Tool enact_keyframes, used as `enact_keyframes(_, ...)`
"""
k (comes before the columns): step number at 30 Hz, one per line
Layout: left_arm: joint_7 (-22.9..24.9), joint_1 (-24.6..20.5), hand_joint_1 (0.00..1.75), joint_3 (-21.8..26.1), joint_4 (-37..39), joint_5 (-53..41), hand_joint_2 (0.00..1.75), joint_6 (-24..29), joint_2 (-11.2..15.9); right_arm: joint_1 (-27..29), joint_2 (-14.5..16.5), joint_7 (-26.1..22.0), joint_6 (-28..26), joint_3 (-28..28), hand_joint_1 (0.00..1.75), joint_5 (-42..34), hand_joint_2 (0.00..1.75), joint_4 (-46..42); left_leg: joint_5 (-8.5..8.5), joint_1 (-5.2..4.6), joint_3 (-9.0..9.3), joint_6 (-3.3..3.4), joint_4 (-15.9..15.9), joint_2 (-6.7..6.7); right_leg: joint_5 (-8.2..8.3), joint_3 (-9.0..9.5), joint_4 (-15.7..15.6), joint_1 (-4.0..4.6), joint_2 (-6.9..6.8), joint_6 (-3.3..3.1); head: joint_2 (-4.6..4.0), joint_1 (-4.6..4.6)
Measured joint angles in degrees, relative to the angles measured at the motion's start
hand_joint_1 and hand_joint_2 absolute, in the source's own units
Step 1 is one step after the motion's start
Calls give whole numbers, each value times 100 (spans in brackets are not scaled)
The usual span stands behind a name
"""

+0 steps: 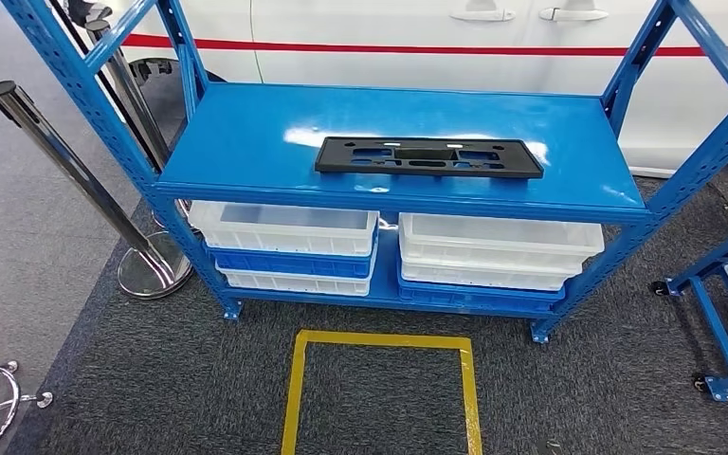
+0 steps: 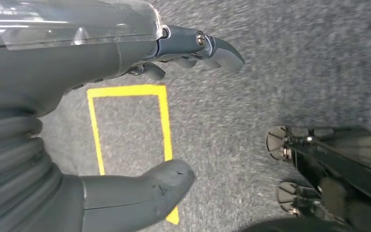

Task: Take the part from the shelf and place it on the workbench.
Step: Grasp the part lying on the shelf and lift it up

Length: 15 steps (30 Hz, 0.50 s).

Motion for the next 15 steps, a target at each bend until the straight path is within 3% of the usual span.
enact_keyframes(2, -79, -87, 0, 184, 0, -226, 0, 4, -26, -36, 16, -74, -16, -193, 0, 184, 175, 57, 195, -15, 261, 42, -596, -4, -26, -23, 47, 13, 9, 60, 0, 1)
enact_keyframes(5, -192, -220, 0, 550, 0, -551, 0, 17, -86, -121, 53, -194, -48, -550, 0, 457, 175, 176, 202, -36, 296, 140, -732, -23, -14, -51, 50, 25, 3, 162, 0, 2)
enact_keyframes(7, -262, -297, 0, 782, 0, -767, 0, 27, -124, -199, 80, -301, -94, -747, 0, 643, 175, 240, 242, -24, 312, 220, -791, -20, -105, -93, 165, 13, 4, 218, 0, 4)
enact_keyframes(10, -383, -445, 0, 1152, -1, -1099, 0, 43, -168, -395, 127, -502, -217, -1035, 0, 957, 175, 358, 281, -26, 295, 292, -827, 6, -606, -539, 1081, 6, 9, 264, 0, 6)
enact_keyframes(11, -423, -497, 0, 1280, -1, -1208, 0, 46, -183, -464, 144, -566, -268, -1131, 0, 1061, 175, 398, 284, -34, 284, 298, -824, 9, -732, -710, 1424, 6, 10, 270, 0, 5)
enact_keyframes(12, -460, -543, 0, 1393, -1, -1302, 0, 49, -196, -523, 160, -622, -313, -1210, 0, 1151, 175, 430, 285, -41, 282, 300, -820, 7, -751, -804, 1608, 6, 11, 271, 0, 5)
enact_keyframes(13, -496, -582, 0, 1500, -1, -1399, 0, 51, -209, -576, 174, -677, -359, -1272, 0, 1240, 175, 455, 286, -46, 287, 300, -817, 2, -661, -798, 1591, 7, 11, 265, 0, 5)
enact_keyframes(14, -532, -616, 0, 1588, 0, -1492, 0, 53, -220, -627, 187, -734, -408, -1324, 0, 1331, 175, 475, 283, -49, 298, 296, -813, -5, -476, -686, 1357, 7, 11, 251, 0, 5)
enact_keyframes(15, -568, -649, 0, 1670, 0, -1579, 0, 56, -234, -684, 197, -791, -459, -1364, 0, 1417, 131, 492, 277, -50, 307, 288, -807, -12, -251, -504, 980, 8, 11, 230, 0, 6)
